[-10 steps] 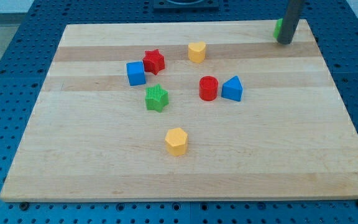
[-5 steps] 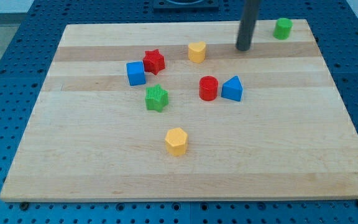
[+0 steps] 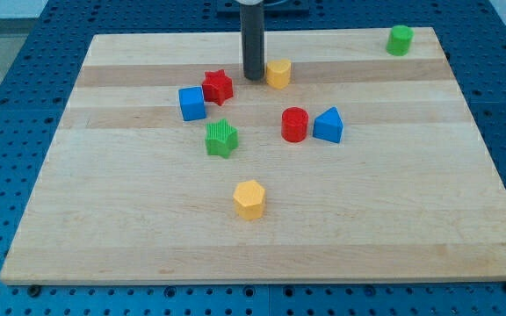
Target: Move the yellow heart into the green circle
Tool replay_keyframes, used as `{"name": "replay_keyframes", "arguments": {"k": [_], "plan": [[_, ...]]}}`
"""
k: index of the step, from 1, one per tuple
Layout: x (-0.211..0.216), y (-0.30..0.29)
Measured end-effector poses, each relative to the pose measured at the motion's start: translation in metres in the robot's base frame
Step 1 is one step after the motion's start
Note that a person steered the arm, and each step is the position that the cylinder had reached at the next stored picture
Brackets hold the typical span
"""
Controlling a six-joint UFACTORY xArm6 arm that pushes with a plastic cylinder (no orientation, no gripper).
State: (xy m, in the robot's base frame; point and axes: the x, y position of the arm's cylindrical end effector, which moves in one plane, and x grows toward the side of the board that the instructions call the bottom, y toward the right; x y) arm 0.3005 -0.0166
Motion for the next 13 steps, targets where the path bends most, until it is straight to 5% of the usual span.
{"name": "replay_keyframes", "arguments": {"k": [3,6,8,13], "plan": [[0.002,0.08],[0.059,0.108],[0.018,0.112],[0.04,0.218]]}}
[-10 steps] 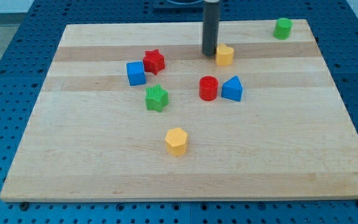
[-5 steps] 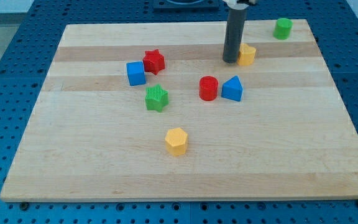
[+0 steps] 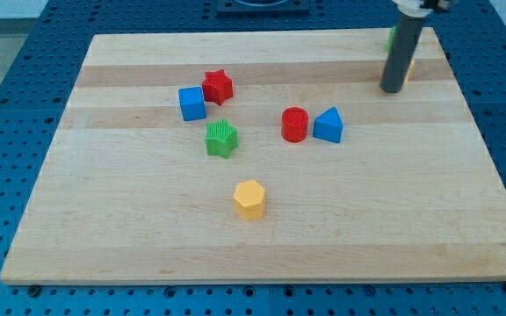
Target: Move the yellow heart into the green circle
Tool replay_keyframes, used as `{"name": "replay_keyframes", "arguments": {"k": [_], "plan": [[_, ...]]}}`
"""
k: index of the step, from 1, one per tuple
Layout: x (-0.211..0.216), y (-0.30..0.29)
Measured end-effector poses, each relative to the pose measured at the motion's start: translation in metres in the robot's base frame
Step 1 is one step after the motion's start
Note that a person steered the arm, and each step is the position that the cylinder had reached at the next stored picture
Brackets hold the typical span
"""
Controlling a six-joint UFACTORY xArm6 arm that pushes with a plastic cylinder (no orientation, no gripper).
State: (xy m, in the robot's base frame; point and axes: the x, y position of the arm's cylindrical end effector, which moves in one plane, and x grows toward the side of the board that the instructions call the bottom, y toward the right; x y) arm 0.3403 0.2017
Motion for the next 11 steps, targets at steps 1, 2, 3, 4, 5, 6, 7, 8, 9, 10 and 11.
{"name": "replay_keyframes", "arguments": {"k": [1,2,3,4,5,6,7,8,9,10,11], "plan": [[-0.003,0.014],[-0.011,0.014],[-0.011,0.013],[-0.011,-0.006],[-0.011,-0.024],[-0.015,-0.022],[-0.024,-0.01],[-0.027,0.002],[-0.03,0.003],[-0.03,-0.002],[-0.031,-0.015]]}}
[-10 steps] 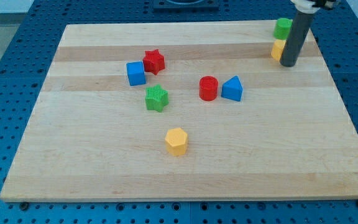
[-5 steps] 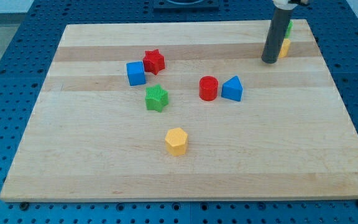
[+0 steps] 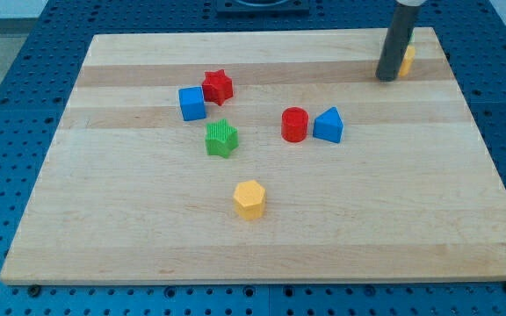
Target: Move the yellow heart into the green circle
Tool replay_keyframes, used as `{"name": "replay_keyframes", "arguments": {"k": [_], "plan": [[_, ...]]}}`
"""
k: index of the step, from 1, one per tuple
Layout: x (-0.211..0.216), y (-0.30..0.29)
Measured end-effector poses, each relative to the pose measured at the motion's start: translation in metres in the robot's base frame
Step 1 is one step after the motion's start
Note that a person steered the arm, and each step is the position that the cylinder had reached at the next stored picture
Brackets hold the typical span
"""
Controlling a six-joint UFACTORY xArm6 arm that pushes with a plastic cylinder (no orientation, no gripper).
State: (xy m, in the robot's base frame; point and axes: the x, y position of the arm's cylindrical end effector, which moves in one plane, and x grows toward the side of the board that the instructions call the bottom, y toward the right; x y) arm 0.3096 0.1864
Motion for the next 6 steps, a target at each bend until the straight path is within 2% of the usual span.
{"name": "replay_keyframes", "arguments": {"k": [6], "plan": [[-0.015,0.012]]}}
